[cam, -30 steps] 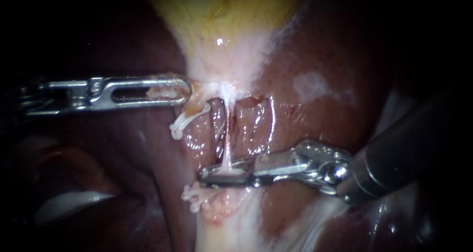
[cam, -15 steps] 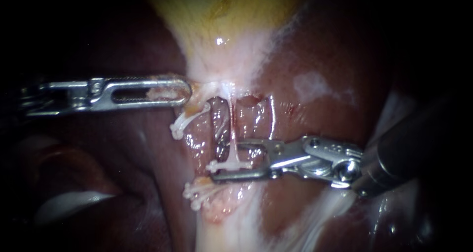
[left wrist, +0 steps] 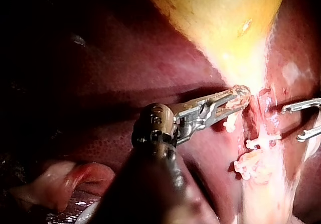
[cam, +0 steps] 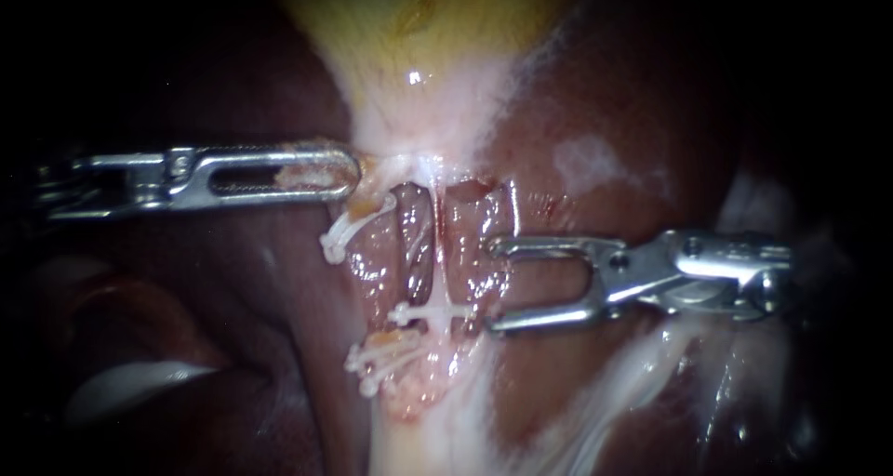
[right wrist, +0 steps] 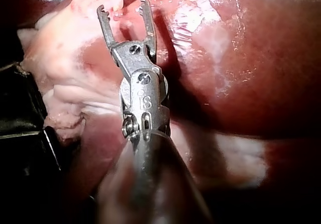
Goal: Going back first clip right tube
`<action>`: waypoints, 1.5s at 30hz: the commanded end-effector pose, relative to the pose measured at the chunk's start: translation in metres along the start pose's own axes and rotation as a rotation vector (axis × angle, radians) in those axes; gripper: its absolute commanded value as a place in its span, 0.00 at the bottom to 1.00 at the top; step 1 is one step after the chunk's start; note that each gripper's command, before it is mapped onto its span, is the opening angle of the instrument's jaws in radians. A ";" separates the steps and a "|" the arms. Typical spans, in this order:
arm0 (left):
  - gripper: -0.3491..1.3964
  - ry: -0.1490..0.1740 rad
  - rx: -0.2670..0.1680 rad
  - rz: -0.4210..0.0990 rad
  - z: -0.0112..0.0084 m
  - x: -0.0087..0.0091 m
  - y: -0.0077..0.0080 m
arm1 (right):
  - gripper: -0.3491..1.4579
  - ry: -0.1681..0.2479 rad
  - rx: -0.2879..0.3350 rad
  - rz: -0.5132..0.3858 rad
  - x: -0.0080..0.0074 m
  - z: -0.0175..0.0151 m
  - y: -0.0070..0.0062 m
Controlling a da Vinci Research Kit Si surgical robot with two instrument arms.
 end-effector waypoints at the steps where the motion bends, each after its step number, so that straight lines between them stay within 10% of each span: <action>1: 0.00 0.000 0.000 0.000 0.0001 0.0000 0.0000 | 0.47 -0.001 -0.004 -0.003 0.0002 -0.0005 0.0001; 31: 0.00 0.022 -0.015 0.025 0.0077 0.0032 0.0033 | 0.47 -0.008 -0.014 -0.071 0.0017 -0.0028 -0.0004; 45: 0.00 0.030 -0.012 0.026 0.0081 0.0034 0.0033 | 0.47 -0.002 0.010 -0.070 0.0019 -0.0025 -0.0005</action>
